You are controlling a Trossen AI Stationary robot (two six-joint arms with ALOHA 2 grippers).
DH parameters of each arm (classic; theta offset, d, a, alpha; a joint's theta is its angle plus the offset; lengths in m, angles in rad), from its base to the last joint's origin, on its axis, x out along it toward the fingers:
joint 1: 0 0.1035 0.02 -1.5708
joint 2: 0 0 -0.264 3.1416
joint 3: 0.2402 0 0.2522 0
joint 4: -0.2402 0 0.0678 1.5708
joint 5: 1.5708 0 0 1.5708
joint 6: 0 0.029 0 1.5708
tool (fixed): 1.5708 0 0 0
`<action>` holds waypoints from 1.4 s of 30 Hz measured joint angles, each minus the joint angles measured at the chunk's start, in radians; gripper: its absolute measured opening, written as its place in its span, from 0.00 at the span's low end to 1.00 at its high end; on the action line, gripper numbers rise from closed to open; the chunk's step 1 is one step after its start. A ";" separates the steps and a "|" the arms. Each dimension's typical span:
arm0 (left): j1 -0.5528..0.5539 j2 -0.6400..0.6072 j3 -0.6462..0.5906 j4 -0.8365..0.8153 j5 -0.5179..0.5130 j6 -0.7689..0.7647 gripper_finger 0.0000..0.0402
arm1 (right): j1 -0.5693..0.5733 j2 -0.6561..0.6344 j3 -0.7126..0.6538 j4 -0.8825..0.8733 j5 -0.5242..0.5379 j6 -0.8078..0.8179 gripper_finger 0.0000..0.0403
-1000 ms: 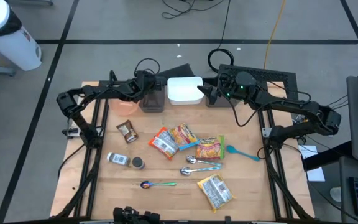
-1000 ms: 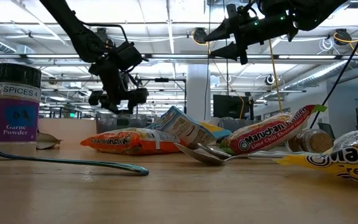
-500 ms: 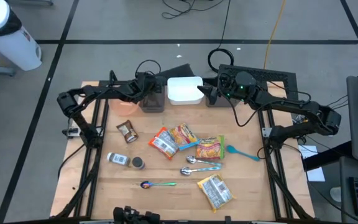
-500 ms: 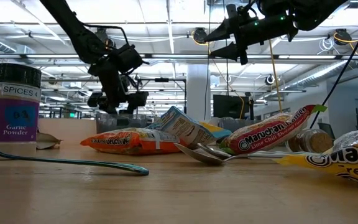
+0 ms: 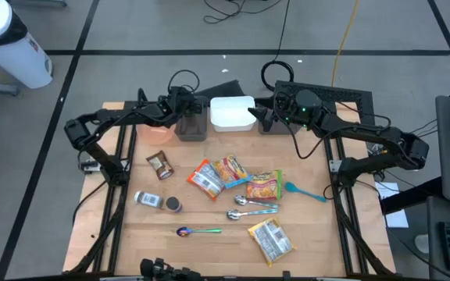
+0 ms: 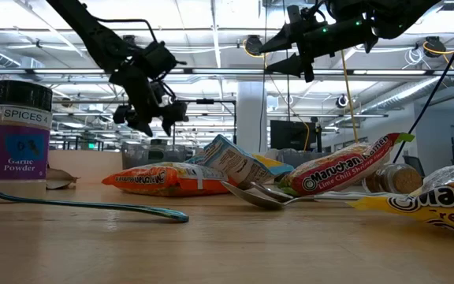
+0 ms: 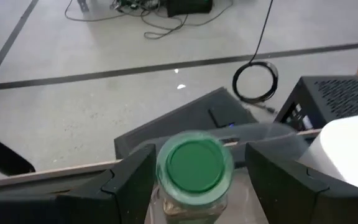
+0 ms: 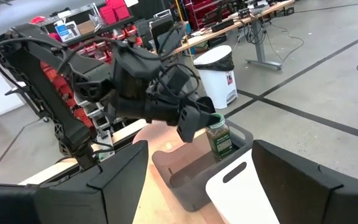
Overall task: Pick & Place Food Item
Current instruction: Put the green seasoning bottle into the left black bin, then put the blue noodle pack into the right black bin
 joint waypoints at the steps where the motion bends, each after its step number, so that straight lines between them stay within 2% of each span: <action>1: 0.000 -0.014 0.000 0.000 0.003 0.000 0.64 | 0.000 0.000 0.000 0.000 0.000 0.000 0.69; 7: 0.000 -0.126 0.000 0.001 0.029 0.069 0.65 | 0.000 0.000 0.000 0.000 0.000 0.000 0.69; 14: 0.000 -0.341 0.000 -0.002 0.197 0.165 0.62 | 0.000 0.000 0.000 0.000 0.000 0.000 0.69; 19: -0.006 -0.513 0.002 -0.008 0.372 0.101 0.62 | 0.000 0.000 0.000 0.000 0.002 0.000 0.69; 23: -0.014 -0.638 0.002 -0.046 0.588 0.074 0.62 | 0.000 0.000 0.000 -0.003 0.003 0.000 0.69; 25: -0.022 -0.691 0.002 -0.112 0.713 0.092 0.62 | 0.000 0.000 0.000 -0.006 0.003 0.003 0.69; 28: -0.042 -0.752 0.002 -0.256 0.838 0.101 0.62 | 0.000 0.000 0.000 -0.006 0.004 0.034 0.69; 30: -0.060 -0.779 0.002 -0.377 0.866 0.088 0.62 | 0.000 0.000 0.000 -0.006 0.005 0.064 0.69; 36: -0.145 -0.802 0.002 -0.671 0.864 0.073 0.62 | 0.011 0.000 0.000 -0.006 0.008 0.174 0.69; 42: -0.236 -0.803 0.002 -0.850 0.824 0.092 0.62 | 0.077 0.000 0.000 -0.004 0.008 0.221 0.69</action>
